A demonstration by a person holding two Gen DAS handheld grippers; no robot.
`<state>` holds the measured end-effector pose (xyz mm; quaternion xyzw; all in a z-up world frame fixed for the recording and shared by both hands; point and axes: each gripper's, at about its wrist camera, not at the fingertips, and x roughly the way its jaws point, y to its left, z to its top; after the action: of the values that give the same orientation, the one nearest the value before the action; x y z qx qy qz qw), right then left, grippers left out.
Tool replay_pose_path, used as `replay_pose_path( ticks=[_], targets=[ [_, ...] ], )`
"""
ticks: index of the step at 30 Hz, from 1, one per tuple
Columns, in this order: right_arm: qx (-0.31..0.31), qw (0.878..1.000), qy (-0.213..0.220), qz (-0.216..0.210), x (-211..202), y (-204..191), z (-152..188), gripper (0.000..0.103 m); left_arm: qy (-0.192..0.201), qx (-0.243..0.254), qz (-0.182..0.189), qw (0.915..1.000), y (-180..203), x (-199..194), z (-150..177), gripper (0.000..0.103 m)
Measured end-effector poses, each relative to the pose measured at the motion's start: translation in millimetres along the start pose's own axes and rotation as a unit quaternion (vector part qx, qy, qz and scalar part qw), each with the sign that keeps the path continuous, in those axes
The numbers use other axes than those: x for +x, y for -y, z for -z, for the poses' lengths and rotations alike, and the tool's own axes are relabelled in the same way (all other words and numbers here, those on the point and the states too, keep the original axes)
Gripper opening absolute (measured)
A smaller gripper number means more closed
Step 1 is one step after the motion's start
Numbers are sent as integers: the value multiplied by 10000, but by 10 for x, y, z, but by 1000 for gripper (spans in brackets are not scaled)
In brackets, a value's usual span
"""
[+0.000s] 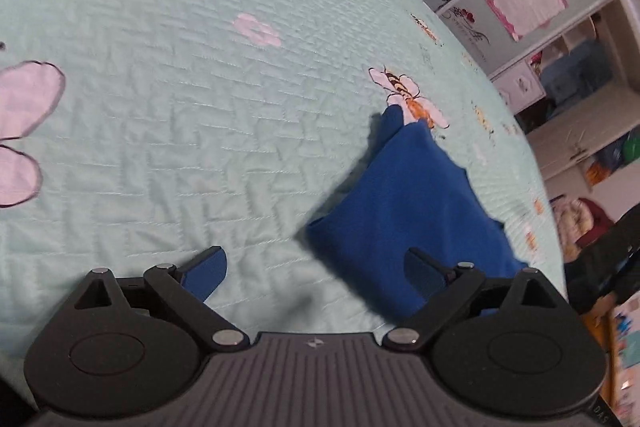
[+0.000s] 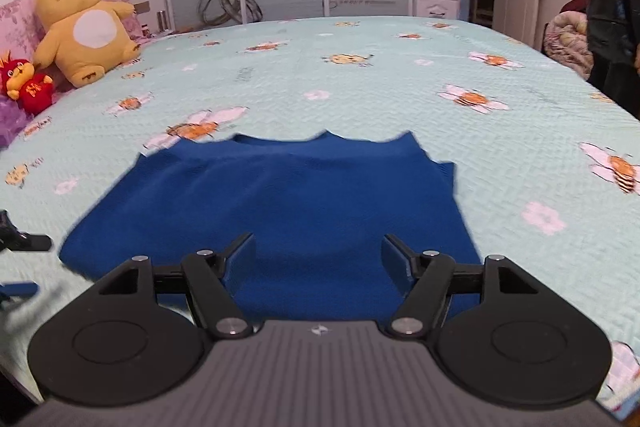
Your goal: Fold clothes
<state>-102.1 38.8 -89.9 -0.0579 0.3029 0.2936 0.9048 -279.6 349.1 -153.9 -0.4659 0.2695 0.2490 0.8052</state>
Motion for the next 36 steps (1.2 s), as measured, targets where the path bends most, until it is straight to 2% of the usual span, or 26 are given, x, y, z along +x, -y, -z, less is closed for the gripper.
replay_pose_path(
  ticks=[5, 10, 14, 17, 20, 23, 29, 31, 33, 36],
  targets=[
    [-32, 9998, 114, -136, 131, -280, -249, 69, -149, -56, 103, 9998, 141, 193, -69, 99],
    [-187, 9994, 75, -289, 179, -537, -333, 70, -264, -329, 458, 9981, 195, 376, -97, 100],
    [-400, 9988, 47, -266, 191, -673, -347, 70, -98, -395, 628, 9972, 206, 449, -60, 103],
    [-503, 9986, 10, -179, 225, -720, -355, 70, 37, -543, 1039, 9931, 124, 448, -45, 103],
    [-602, 9981, -70, -111, 297, -791, -366, 70, 52, -597, 1257, 9903, 72, 456, -62, 102],
    [-700, 9972, -164, -190, 411, -936, -400, 70, -15, -548, 1341, 9894, 86, 469, -92, 102],
    [-783, 9952, -378, -448, 769, -1309, -697, 70, -180, -499, 1311, 9899, 112, 520, -126, 102],
    [-740, 9941, -536, -591, 913, -1433, -824, 71, -241, -566, 1324, 9893, 97, 530, -147, 102],
    [-711, 9907, -856, -777, 1111, -1555, -961, 77, -307, -672, 1351, 9881, 71, 543, -169, 102],
    [-731, 9856, -1302, -795, 1380, -1756, -1115, 78, -399, -796, 1363, 9867, 37, 555, -200, 101]
  ],
)
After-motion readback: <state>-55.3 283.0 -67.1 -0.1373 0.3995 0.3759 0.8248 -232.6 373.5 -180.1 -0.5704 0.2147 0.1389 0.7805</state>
